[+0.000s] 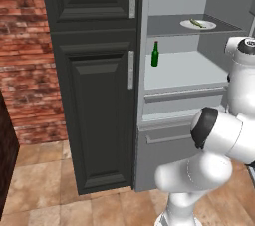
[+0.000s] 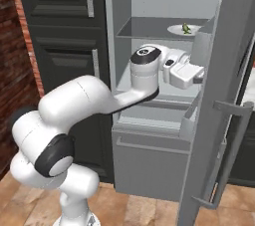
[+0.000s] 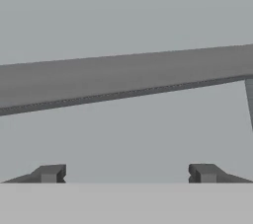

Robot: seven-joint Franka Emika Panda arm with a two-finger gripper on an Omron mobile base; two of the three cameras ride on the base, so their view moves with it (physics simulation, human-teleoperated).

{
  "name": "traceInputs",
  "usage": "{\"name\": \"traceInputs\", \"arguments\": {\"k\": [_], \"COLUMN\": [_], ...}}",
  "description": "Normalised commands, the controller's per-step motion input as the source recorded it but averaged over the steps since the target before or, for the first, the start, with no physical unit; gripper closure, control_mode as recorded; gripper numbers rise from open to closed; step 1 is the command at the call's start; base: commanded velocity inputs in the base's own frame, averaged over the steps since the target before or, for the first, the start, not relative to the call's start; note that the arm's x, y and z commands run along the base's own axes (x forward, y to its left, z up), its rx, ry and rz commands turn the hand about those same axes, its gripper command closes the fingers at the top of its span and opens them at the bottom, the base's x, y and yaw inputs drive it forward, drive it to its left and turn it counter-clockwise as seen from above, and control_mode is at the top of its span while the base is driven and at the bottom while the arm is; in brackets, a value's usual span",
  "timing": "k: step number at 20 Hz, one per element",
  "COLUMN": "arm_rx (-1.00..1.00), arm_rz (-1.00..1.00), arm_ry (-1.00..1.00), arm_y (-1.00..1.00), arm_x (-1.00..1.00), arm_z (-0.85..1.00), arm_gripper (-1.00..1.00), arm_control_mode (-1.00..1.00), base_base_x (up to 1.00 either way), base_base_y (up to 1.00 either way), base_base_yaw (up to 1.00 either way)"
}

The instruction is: Retrieve the fish from the fridge and place it on the saucepan with marinade on the stove.

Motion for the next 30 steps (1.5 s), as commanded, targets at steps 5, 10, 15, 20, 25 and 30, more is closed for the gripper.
{"name": "traceInputs", "arguments": {"k": [5, 10, 15, 20, 25, 30], "arm_rx": [0.00, 0.00, 0.00, 0.02, 0.00, 0.00], "arm_rz": [0.01, 0.04, 0.05, 0.04, 0.03, 0.01], "arm_ry": [0.00, 0.00, 0.00, 0.01, 0.03, 0.04], "arm_y": [-0.36, -0.28, -0.30, -0.29, -0.15, 0.00], "arm_x": [0.00, 0.00, 0.00, 0.00, 0.01, 0.07], "arm_z": [0.00, 0.00, 0.00, 0.00, 0.00, 0.00], "arm_gripper": [-1.00, -1.00, -1.00, -1.00, -1.00, -1.00], "arm_control_mode": [-1.00, -1.00, -1.00, -1.00, -1.00, -1.00], "base_base_x": [0.00, 0.00, 0.00, 0.00, 0.00, 0.00], "base_base_y": [0.00, 0.00, 0.00, 0.00, 0.00, 0.00], "base_base_yaw": [0.00, 0.00, 0.00, 0.00, 0.00, 0.00]}}
